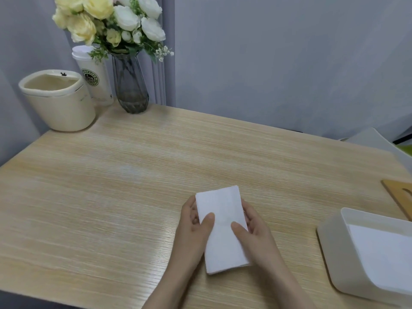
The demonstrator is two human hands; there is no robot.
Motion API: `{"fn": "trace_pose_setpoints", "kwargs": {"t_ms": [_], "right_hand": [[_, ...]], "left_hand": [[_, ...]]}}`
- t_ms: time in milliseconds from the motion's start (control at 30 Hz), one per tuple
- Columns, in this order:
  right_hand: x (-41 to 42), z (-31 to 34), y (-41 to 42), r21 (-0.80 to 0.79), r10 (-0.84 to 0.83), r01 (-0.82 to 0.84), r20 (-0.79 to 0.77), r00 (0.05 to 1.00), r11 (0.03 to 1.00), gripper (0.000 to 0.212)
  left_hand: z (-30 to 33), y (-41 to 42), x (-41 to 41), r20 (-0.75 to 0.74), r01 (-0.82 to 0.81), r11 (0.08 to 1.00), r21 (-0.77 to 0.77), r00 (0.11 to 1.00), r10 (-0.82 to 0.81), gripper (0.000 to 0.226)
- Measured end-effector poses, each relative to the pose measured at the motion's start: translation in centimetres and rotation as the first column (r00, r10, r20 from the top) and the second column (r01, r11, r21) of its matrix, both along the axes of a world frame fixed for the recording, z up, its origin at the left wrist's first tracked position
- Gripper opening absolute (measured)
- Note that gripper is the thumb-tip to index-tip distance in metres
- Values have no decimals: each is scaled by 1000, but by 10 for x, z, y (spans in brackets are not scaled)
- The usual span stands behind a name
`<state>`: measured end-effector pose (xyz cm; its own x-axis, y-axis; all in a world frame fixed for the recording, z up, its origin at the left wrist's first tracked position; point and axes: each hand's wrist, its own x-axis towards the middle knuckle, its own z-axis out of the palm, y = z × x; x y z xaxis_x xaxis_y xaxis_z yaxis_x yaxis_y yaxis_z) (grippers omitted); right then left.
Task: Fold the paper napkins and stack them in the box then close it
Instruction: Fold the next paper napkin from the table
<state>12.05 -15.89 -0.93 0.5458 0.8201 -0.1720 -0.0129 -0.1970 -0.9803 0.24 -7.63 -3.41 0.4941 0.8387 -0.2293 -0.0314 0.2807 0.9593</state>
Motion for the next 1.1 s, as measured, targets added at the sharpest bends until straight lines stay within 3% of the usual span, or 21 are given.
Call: {"fn": "trace_pose_setpoints", "kwargs": {"t_ms": [133, 200, 367, 500, 633, 800, 933, 1100], "right_hand": [[24, 12, -8, -52, 271, -280, -136, 953, 958, 47], [32, 15, -10, -62, 313, -328, -174, 934, 943, 48], [29, 3, -14, 17, -44, 51, -269, 962, 999, 46], [9, -9, -14, 86, -93, 127, -324, 941, 988, 37], [6, -6, -19, 66, -106, 124, -231, 967, 990, 37], [8, 3, -28, 67, -166, 172, -82, 983, 983, 62], [17, 18, -42, 73, -205, 196, 154, 967, 978, 42], [33, 42, -66, 66, -308, 304, 339, 889, 950, 34]], "left_hand": [[7, 17, -14, 17, 50, 998, -37, 999, -49, 54], [10, 19, -16, 34, 88, 995, -44, 996, -86, 51], [10, 12, -15, 98, -227, 966, -124, 966, 240, 49], [5, -7, -12, 128, -215, 968, -132, 964, 232, 55], [9, -12, -14, 118, -144, 987, -74, 981, 152, 61], [18, -13, -10, 78, -99, 995, 14, 992, 97, 54], [27, -18, -2, 97, -71, 997, 9, 993, 70, 45], [44, -30, 13, 92, 34, 996, 82, 995, -42, 40]]}}
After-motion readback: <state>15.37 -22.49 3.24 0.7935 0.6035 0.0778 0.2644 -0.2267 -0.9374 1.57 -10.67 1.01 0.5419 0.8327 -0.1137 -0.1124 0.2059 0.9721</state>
